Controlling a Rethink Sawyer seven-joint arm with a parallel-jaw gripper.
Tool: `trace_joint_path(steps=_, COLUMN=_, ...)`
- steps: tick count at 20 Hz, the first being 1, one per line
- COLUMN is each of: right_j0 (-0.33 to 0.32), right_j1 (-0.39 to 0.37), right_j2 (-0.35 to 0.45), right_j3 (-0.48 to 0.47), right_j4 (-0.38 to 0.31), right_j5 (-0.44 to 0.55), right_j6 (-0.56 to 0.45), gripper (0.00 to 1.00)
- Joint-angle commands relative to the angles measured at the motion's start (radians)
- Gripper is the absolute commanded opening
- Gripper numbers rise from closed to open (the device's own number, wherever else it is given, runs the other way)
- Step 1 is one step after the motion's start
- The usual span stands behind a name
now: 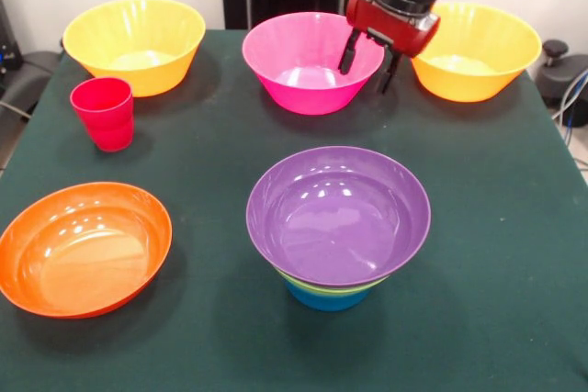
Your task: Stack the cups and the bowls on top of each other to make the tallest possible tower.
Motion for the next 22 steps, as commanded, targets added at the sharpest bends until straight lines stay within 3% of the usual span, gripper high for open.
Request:
trace_joint_path(steps=1, right_j0=0.029, right_j1=0.096, right_j2=0.049, right_j3=-0.06, right_j4=0.042, right_j5=-0.001, right_j6=0.219, gripper=1.0)
trace_joint_path(steps=7, right_j0=0.028, right_j1=0.133, right_j2=0.058, right_j3=-0.039, right_j4=0.055, right_j5=-0.05, right_j6=0.215, gripper=1.0)
trace_joint_path(steps=22, right_j0=0.029, right_j1=0.136, right_j2=0.073, right_j3=0.0, right_j4=0.088, right_j5=-0.067, right_j6=0.205, gripper=1.0)
